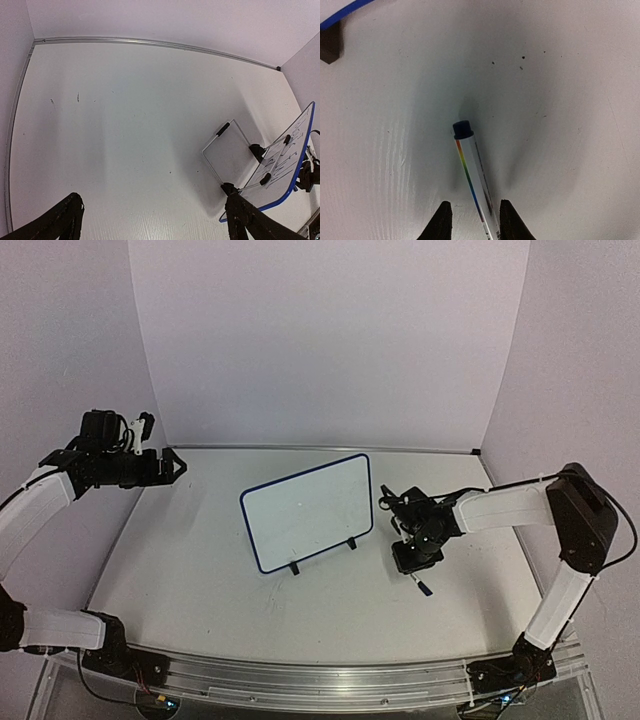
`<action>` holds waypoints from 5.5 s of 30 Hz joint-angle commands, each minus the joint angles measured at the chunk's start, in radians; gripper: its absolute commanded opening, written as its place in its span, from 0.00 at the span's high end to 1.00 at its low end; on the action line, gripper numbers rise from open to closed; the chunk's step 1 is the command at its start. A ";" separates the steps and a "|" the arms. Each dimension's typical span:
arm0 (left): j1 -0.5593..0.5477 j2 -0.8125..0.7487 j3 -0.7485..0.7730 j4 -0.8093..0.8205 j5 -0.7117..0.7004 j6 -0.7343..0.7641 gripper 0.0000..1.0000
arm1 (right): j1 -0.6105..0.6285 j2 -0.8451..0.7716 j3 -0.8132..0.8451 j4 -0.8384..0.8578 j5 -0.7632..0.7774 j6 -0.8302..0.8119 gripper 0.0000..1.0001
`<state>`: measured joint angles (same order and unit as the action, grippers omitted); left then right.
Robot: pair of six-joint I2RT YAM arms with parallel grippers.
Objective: Write a sentence on the whiteboard
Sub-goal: Pick up the whiteboard marker from the center of the board, then pass from the right arm to the left, then pass from the left arm to the right
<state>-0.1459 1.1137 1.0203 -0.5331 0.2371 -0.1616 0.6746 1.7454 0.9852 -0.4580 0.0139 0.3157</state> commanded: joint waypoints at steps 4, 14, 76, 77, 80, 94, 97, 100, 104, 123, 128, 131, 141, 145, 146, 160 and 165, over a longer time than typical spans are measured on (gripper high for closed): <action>-0.002 0.003 -0.001 0.051 0.068 0.014 0.02 | 0.000 0.040 0.040 -0.015 0.034 -0.002 0.79; -0.028 0.018 -0.001 0.054 0.131 0.034 0.04 | 0.000 0.065 0.032 0.005 0.047 0.027 0.92; -0.902 0.234 0.017 0.706 0.076 -0.302 0.72 | 0.450 -0.399 -0.009 1.011 0.279 0.383 1.00; -0.902 0.235 0.017 0.708 0.076 -0.303 0.74 | 0.450 -0.399 -0.010 1.011 0.281 0.384 1.00; -0.902 0.242 0.021 0.709 0.072 -0.303 0.89 | 0.450 -0.397 -0.016 1.004 0.283 0.392 1.00; -0.899 0.175 0.060 0.359 -0.012 -0.167 1.00 | 0.448 -0.571 0.019 0.498 0.369 0.302 0.47; -0.868 0.183 0.102 0.219 0.057 -0.085 1.00 | 0.431 -0.637 0.057 0.313 0.358 0.251 0.33; -0.814 0.198 0.129 0.119 0.177 -0.019 1.00 | 0.397 -0.657 0.109 0.188 0.294 0.217 0.30; -0.740 0.220 0.183 -0.003 0.329 0.106 1.00 | 0.235 -0.637 0.157 0.085 -0.010 0.210 0.27; -0.736 0.367 0.267 -0.231 0.555 0.431 1.00 | 0.113 -0.332 0.328 -0.004 -0.905 0.102 0.17; -0.736 0.384 0.271 -0.228 0.607 0.433 1.00 | 0.113 -0.285 0.335 -0.005 -0.942 0.088 0.21; -0.736 0.387 0.267 -0.225 0.618 0.431 1.00 | 0.113 -0.255 0.337 -0.004 -0.976 0.082 0.25; -0.736 0.428 0.270 -0.232 0.636 0.427 1.00 | 0.135 -0.186 0.365 -0.002 -1.023 0.074 0.46; -0.737 0.445 0.270 -0.237 0.652 0.423 1.00 | 0.155 -0.161 0.374 -0.003 -1.028 0.071 0.49; -0.738 0.446 0.270 -0.238 0.654 0.422 1.00 | 0.158 -0.159 0.374 -0.003 -1.028 0.072 0.49; -0.738 0.454 0.267 -0.243 0.651 0.423 1.00 | 0.212 -0.110 0.381 -0.002 -1.040 0.065 0.56; -0.746 0.461 0.268 -0.254 0.651 0.426 1.00 | 0.223 -0.100 0.388 -0.003 -1.040 0.062 0.59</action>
<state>-0.8833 1.5608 1.2507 -0.7921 0.8650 0.2474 0.8772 1.6341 1.3327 -0.4728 -1.0073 0.3939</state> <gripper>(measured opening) 0.095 0.422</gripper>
